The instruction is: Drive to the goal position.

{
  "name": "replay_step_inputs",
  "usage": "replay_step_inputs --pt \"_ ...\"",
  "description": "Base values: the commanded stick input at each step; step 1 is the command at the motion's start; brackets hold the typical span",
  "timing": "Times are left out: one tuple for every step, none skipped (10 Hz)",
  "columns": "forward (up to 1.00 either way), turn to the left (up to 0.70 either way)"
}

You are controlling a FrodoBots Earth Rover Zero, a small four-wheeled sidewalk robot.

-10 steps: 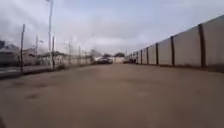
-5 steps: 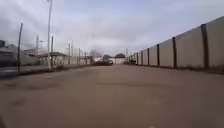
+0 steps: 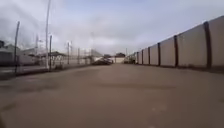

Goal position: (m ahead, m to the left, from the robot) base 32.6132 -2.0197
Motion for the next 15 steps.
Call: replay_step_inputs --pt "0.5 0.0" --pt "0.5 0.0" --pt "0.5 0.0" --pt "0.5 0.0" --pt "0.5 0.0" --pt "0.5 0.0" --pt "0.5 0.0" --pt "0.5 0.0" --pt "0.5 0.0" --pt "0.5 0.0" --pt "0.5 0.0" --pt "0.5 0.0" --pt "0.5 0.0" --pt "0.5 0.0" --pt "0.5 0.0"
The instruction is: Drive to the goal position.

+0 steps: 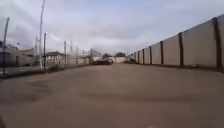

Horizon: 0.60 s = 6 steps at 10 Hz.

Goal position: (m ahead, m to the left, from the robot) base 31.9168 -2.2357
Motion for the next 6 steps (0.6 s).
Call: replay_step_inputs --pt "0.5 0.0" --pt "0.5 0.0" --pt "0.5 0.0" --pt "0.5 0.0" --pt "0.5 0.0" --pt "0.5 0.0"
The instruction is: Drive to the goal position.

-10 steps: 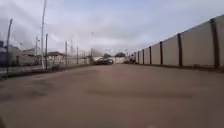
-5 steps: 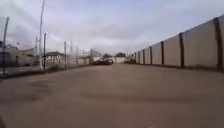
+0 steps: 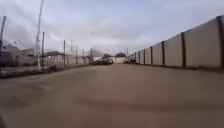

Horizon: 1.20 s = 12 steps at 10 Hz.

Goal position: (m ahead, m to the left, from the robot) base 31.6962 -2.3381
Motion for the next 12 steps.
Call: replay_step_inputs --pt "0.5 0.0" --pt "0.5 0.0" --pt "0.5 0.0" --pt "0.5 0.0" --pt "0.5 0.0" --pt "0.5 0.0" --pt "0.5 0.0" --pt "0.5 0.0" --pt "0.5 0.0" --pt "0.5 0.0" --pt "0.5 0.0" --pt "0.5 0.0"
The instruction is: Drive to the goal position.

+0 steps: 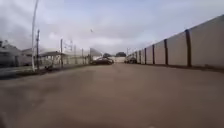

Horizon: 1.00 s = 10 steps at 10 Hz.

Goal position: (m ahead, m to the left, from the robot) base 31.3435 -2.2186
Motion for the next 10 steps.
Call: replay_step_inputs --pt "0.5 0.0" --pt "0.5 0.0" --pt "0.5 0.0" --pt "0.5 0.0" --pt "0.5 0.0" --pt "0.5 0.0" --pt "0.5 0.0" --pt "0.5 0.0" --pt "0.5 0.0" --pt "0.5 0.0"
